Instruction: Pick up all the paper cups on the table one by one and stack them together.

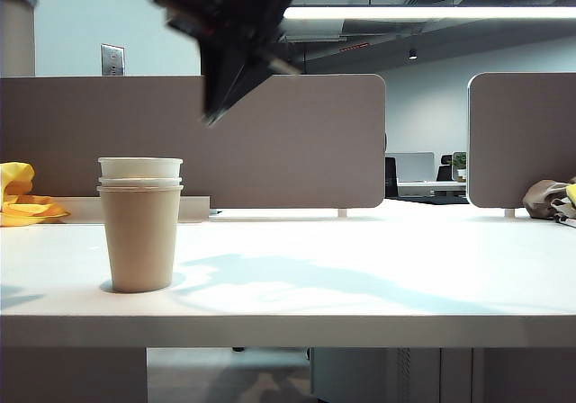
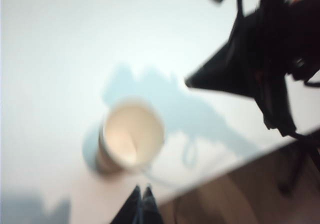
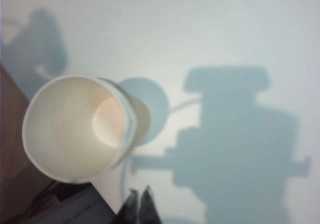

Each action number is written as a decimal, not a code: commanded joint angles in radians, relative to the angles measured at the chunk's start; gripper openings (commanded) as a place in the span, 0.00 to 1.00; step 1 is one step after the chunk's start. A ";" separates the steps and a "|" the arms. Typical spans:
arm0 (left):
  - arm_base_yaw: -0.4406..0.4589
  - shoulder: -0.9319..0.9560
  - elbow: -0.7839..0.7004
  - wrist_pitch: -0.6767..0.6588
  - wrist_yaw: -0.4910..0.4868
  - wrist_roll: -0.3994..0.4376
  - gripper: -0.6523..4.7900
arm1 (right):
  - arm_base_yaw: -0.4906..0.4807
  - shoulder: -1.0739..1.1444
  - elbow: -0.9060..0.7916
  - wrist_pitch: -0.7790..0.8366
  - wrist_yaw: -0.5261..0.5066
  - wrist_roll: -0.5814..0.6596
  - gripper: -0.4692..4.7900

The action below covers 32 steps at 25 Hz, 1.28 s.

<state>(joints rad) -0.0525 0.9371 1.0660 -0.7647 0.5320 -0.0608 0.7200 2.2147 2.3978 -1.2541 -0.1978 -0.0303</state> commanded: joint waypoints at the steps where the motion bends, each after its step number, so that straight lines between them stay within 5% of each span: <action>1: 0.002 -0.081 0.005 0.227 -0.084 -0.051 0.11 | -0.043 -0.101 0.008 0.071 0.010 0.026 0.07; 9: 0.002 -0.177 0.004 0.367 -0.259 -0.097 0.11 | -0.084 -0.295 0.007 0.185 -0.047 0.038 0.07; 18: 0.002 -0.296 0.004 0.462 -0.264 -0.082 0.11 | -0.087 -0.415 0.007 0.240 -0.066 0.037 0.07; 32: 0.002 -0.397 -0.005 0.370 -0.286 -0.011 0.11 | -0.090 -0.592 0.006 0.393 0.025 -0.060 0.07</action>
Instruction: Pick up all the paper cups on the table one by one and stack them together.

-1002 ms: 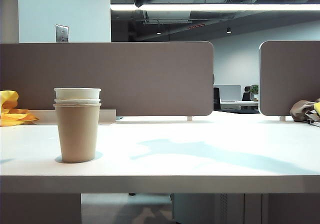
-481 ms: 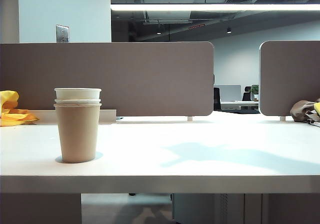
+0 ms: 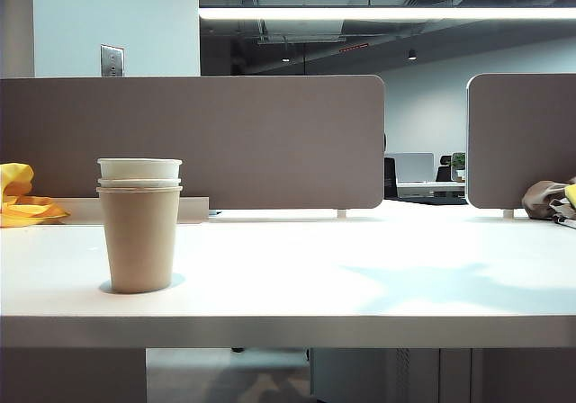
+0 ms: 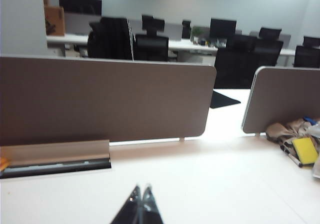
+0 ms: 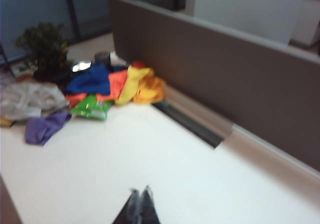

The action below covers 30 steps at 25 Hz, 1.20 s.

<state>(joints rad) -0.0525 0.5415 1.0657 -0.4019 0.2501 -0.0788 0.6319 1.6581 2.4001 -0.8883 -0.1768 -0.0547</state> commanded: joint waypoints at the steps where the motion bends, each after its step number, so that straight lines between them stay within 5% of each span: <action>1: 0.002 -0.002 -0.009 0.006 -0.003 0.019 0.11 | -0.002 -0.047 0.003 0.021 0.004 -0.052 0.07; 8: 0.002 -0.003 -0.065 0.005 -0.003 0.023 0.11 | -0.005 -0.116 -0.038 -0.133 0.048 -0.130 0.07; 17: 0.001 -0.005 -0.066 0.006 0.000 0.023 0.11 | -0.022 -0.397 -0.315 -0.131 0.161 -0.137 0.07; 21: 0.001 -0.007 -0.066 0.005 0.001 0.023 0.11 | -0.103 -0.585 -0.517 -0.114 0.167 -0.156 0.07; 30: 0.001 -0.008 -0.066 -0.015 0.001 0.022 0.11 | -0.156 -1.071 -1.165 0.286 0.224 -0.155 0.07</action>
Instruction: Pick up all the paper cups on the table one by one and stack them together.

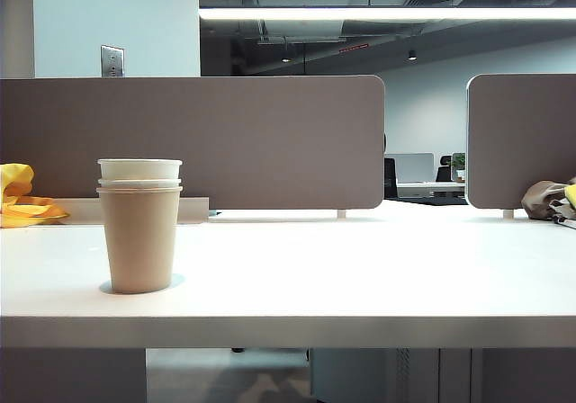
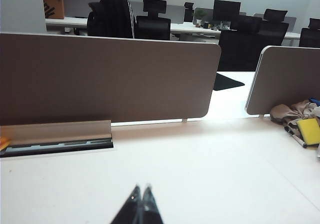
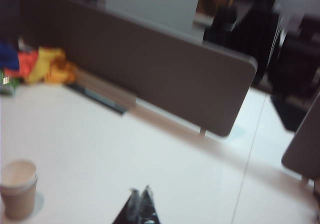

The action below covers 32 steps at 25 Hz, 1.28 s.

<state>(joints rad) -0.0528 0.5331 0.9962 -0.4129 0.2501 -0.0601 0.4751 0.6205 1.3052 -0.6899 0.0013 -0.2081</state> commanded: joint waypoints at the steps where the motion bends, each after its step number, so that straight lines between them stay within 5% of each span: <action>1: 0.001 0.000 0.003 -0.006 0.001 0.003 0.11 | 0.000 -0.050 -0.102 0.092 0.061 -0.002 0.07; 17: 0.001 -0.008 -0.097 -0.067 0.000 0.008 0.11 | 0.001 -0.320 -0.676 0.315 0.067 0.056 0.08; 27: 0.001 0.006 -0.338 0.126 -0.055 0.007 0.11 | 0.001 -0.314 -0.719 0.333 0.071 0.060 0.09; 32: 0.001 0.007 -0.417 0.340 -0.051 0.006 0.11 | 0.001 -0.315 -0.781 0.497 0.069 0.095 0.09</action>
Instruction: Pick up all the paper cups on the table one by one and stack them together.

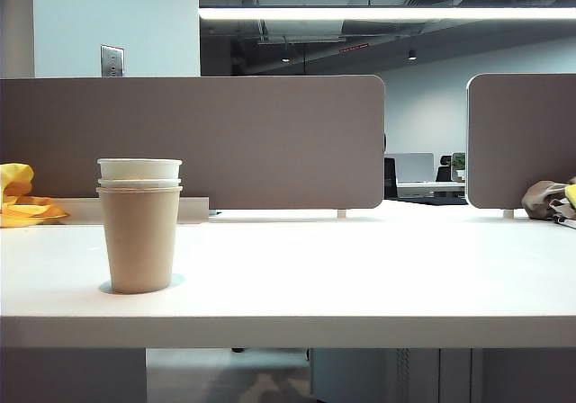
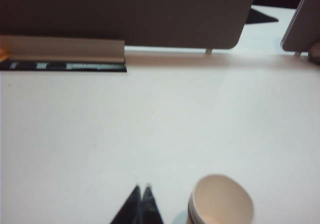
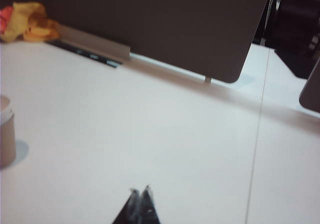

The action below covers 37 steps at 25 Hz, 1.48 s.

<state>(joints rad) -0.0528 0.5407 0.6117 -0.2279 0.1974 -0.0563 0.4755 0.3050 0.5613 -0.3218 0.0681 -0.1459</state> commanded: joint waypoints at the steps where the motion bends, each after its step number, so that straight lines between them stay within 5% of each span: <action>1: 0.001 -0.001 -0.051 0.209 0.001 -0.004 0.11 | 0.000 0.000 -0.053 0.163 0.002 0.042 0.09; 8: 0.001 -0.006 -0.143 0.349 0.055 -0.007 0.11 | 0.002 0.000 -0.157 0.266 -0.001 0.073 0.09; 37: 0.001 -0.035 -0.155 0.303 0.057 -0.006 0.11 | 0.001 -0.011 -0.161 0.258 0.001 0.074 0.09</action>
<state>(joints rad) -0.0528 0.5201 0.4545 0.0761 0.2504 -0.0635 0.4767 0.3038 0.3958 -0.0727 0.0677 -0.0753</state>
